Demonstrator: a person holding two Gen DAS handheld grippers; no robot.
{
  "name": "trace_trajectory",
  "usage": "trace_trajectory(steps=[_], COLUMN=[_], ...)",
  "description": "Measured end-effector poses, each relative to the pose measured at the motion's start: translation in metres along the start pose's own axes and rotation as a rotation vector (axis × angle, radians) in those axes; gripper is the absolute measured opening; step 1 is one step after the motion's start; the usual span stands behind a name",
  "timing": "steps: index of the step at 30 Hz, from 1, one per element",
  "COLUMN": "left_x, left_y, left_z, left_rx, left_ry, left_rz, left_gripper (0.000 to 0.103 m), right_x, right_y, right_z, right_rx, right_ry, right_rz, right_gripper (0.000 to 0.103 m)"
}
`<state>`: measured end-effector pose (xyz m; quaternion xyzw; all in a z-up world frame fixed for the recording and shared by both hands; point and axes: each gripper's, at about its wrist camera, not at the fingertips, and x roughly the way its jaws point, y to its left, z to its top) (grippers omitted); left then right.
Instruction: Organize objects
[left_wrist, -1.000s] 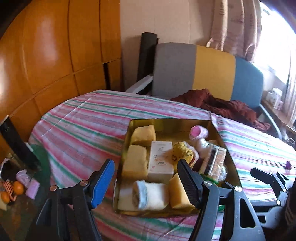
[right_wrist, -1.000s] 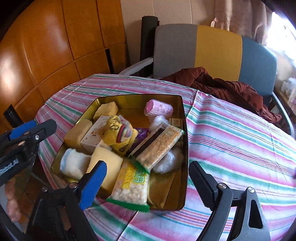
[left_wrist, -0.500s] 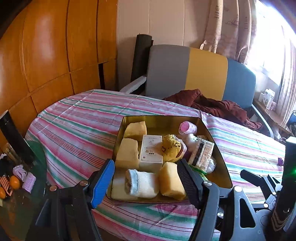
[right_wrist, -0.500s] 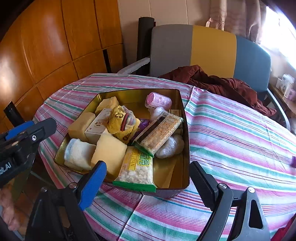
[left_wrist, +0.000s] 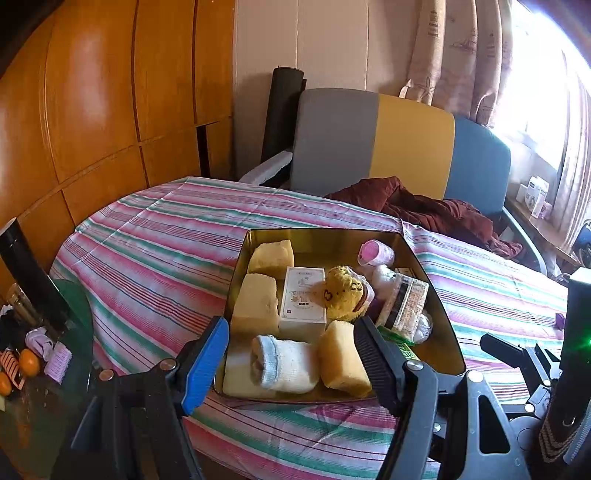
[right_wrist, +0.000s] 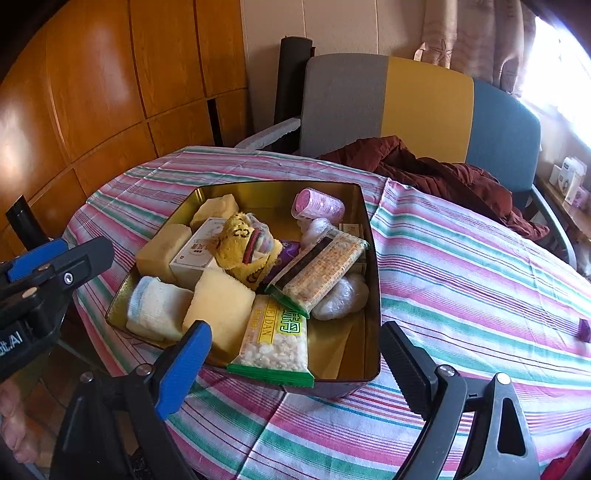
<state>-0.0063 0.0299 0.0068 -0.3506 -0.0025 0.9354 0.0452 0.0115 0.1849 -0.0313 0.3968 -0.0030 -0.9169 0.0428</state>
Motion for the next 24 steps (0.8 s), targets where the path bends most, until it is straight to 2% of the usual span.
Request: trace_trajectory(steps=[24], left_x=[0.0061], left_y=[0.0079], left_z=[-0.0026], left_rx=[-0.006], left_ry=[0.005], left_rz=[0.015], left_gripper=[0.069], right_x=[0.0053], right_y=[0.004], right_z=[-0.0006], right_rx=[-0.015], right_ry=[0.004], right_rz=[-0.002], right_gripper=[0.093])
